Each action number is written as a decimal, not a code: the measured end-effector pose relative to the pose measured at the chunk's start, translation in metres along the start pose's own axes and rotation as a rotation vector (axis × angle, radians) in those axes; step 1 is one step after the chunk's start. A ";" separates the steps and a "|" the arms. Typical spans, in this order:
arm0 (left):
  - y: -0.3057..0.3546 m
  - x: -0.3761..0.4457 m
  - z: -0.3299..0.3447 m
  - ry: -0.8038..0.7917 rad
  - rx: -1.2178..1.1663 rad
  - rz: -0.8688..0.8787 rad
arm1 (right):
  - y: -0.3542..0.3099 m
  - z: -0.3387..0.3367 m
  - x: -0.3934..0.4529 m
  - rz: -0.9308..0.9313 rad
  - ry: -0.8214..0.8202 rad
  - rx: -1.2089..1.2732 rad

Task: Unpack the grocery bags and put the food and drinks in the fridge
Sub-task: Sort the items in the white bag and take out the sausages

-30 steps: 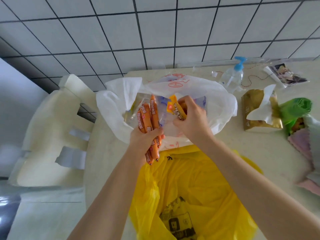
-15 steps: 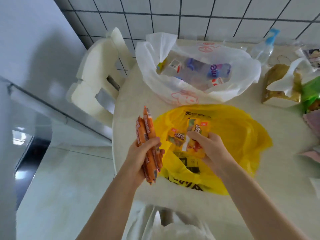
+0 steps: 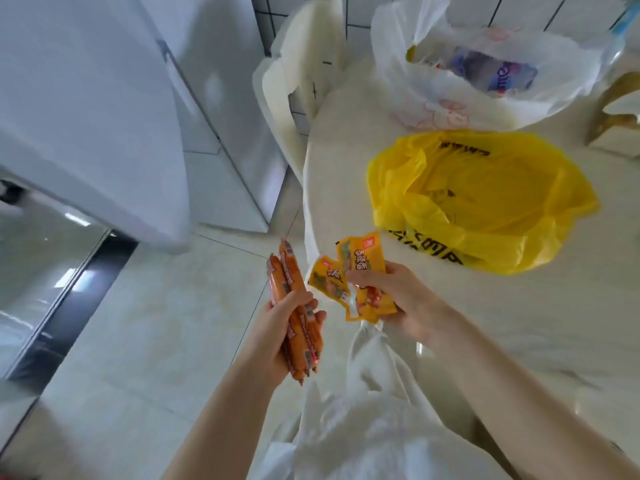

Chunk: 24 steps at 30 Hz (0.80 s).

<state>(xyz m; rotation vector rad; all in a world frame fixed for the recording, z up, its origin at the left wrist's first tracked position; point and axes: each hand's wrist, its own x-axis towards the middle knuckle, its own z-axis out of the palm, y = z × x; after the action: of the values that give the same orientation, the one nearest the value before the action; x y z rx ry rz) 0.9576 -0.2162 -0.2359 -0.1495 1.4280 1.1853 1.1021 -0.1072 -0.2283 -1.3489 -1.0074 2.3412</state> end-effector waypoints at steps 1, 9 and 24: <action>-0.011 -0.011 -0.020 0.003 -0.017 0.009 | 0.015 0.017 -0.007 0.026 -0.047 -0.031; -0.074 -0.083 -0.170 0.184 -0.212 0.030 | 0.112 0.128 -0.038 0.154 -0.480 -0.278; -0.058 -0.120 -0.316 0.336 -0.533 0.067 | 0.156 0.274 0.003 0.444 -0.598 -0.520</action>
<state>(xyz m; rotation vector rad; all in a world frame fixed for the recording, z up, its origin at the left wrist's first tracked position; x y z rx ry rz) 0.8198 -0.5297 -0.2462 -0.7025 1.3746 1.6343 0.8892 -0.3387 -0.2454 -1.1173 -1.7338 3.0668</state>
